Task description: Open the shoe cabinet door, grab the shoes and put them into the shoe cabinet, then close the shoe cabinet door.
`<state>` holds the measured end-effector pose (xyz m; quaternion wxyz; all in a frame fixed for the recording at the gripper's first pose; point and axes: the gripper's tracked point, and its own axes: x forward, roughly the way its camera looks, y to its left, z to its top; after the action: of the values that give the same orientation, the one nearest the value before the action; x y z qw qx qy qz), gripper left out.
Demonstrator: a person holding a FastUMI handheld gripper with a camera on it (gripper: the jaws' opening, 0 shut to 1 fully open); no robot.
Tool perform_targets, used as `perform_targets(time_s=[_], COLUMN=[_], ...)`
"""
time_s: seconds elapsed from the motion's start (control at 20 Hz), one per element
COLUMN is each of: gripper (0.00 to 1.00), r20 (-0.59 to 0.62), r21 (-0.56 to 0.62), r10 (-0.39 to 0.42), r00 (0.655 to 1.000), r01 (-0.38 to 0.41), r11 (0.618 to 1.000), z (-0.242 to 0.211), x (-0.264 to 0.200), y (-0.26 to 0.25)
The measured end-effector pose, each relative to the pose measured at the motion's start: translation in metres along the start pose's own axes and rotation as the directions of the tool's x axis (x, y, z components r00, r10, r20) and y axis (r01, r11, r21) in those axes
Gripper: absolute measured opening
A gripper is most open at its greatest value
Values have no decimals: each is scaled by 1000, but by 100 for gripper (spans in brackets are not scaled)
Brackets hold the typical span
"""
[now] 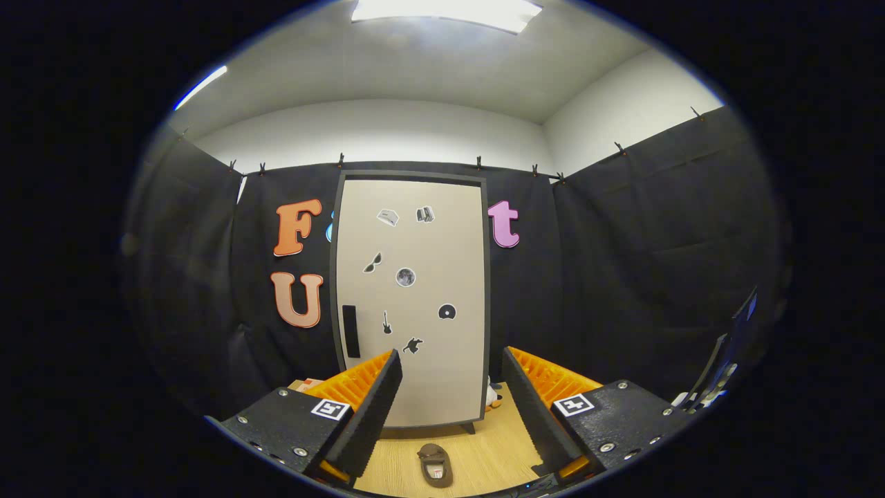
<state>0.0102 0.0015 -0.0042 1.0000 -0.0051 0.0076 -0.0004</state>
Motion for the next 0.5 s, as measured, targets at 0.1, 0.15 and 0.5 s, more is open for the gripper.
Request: perform_targets(time_s=[0.1, 0.15, 0.5], gripper=[92, 92, 92], r20=[-3, -2, -6], r21=[-7, -10, -10], r10=[-7, -11, -16], r00=[1000, 1000, 1000], r01=[6, 11, 16], r11=[1000, 1000, 1000], z=[-1, -2, -3], x=[2, 3, 4], y=[-1, -2, -1])
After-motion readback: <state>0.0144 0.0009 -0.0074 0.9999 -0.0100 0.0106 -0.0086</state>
